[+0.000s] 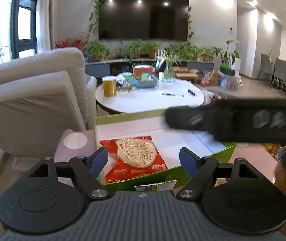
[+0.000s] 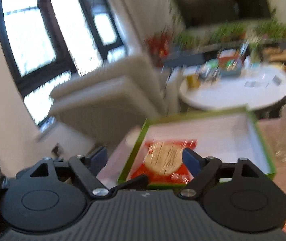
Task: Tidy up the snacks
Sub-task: 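Move the right gripper to the clear bread bag and grasp it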
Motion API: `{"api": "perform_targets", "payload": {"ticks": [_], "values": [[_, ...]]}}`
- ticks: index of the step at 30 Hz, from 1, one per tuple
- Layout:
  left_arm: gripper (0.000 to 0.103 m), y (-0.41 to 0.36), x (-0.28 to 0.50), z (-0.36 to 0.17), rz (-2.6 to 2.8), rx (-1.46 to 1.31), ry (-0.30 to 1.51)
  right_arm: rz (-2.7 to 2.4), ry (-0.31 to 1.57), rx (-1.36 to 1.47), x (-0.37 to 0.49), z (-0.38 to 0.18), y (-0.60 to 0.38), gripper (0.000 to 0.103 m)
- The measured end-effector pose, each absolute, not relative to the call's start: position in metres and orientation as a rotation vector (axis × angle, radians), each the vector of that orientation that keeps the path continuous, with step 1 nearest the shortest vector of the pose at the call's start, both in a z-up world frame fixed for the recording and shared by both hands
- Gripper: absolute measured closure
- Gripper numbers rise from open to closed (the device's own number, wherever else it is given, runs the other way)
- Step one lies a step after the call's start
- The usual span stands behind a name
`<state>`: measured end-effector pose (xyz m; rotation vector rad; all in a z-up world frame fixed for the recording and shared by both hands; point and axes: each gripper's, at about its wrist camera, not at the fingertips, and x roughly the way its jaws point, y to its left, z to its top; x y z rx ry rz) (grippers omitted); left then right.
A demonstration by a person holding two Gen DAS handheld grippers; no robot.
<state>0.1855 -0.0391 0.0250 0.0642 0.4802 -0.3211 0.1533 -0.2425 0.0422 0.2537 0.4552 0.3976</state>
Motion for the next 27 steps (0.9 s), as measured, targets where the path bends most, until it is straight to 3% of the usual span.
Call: {"api": "perform_targets", "payload": {"ticks": [6, 27], "values": [[0.022, -0.021, 0.143, 0.031, -0.297, 0.035, 0.436, 0.327, 0.331, 0.263, 0.102, 0.050, -0.262, 0.044], [0.016, 0.033, 0.074, -0.025, -0.193, -0.037, 0.566, 0.298, 0.472, 0.248, 0.027, 0.007, -0.248, 0.044]]}}
